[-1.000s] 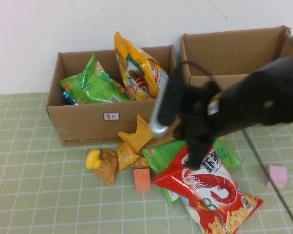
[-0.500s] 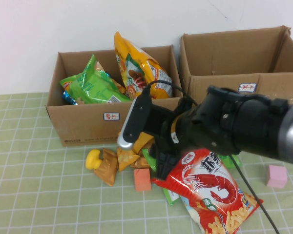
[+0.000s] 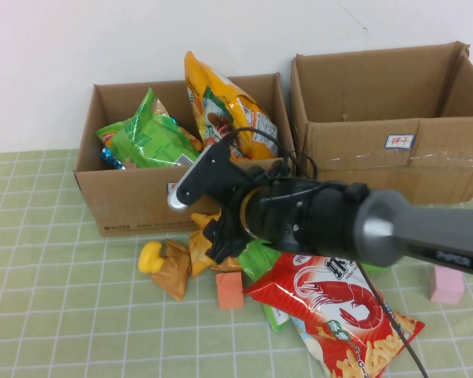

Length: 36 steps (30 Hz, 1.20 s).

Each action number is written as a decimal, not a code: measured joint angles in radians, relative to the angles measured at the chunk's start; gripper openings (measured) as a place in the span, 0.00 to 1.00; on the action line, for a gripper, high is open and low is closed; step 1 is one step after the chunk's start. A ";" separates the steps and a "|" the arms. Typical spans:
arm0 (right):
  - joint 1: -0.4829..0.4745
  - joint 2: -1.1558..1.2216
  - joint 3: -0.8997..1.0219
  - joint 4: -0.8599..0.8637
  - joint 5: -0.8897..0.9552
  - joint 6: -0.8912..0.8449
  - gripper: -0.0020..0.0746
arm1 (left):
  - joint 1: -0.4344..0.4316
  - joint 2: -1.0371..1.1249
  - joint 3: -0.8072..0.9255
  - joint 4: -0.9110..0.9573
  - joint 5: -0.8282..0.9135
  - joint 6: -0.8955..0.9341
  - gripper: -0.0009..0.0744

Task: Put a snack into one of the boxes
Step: Pick up the biscuit

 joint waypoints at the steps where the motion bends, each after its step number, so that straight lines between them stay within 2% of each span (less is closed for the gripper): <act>1: 0.000 0.013 -0.018 -0.057 0.008 0.043 0.78 | 0.000 0.000 0.000 0.000 0.000 0.000 0.01; 5: 0.000 0.065 -0.076 -0.220 0.022 0.210 0.78 | 0.000 0.000 0.000 0.000 0.000 0.000 0.01; 8: 0.000 0.089 -0.094 -0.269 0.024 0.293 0.78 | 0.000 0.000 0.000 0.000 0.000 0.000 0.01; 20: 0.000 0.120 -0.103 -0.224 0.025 0.372 0.75 | 0.000 0.000 0.000 0.000 0.000 0.000 0.01; 24: 0.000 0.120 -0.103 -0.212 0.055 0.376 0.60 | 0.000 0.000 0.000 0.000 0.000 0.000 0.01; 26: 0.000 0.120 -0.103 -0.201 0.077 0.376 0.47 | 0.000 0.000 0.000 0.000 0.000 0.000 0.01; 29: 0.000 0.120 -0.103 -0.172 0.100 0.376 0.21 | 0.000 0.000 0.000 0.000 0.000 0.000 0.01; 30: 0.000 0.118 -0.103 -0.162 0.106 0.376 0.16 | 0.000 0.000 0.000 0.000 0.000 0.000 0.01; 32: 0.000 0.111 -0.103 -0.138 0.116 0.378 0.12 | 0.000 0.000 0.000 0.000 0.000 0.000 0.01; 36: 0.000 0.068 -0.103 -0.087 0.166 0.356 0.11 | 0.000 0.000 0.000 0.000 0.000 0.000 0.01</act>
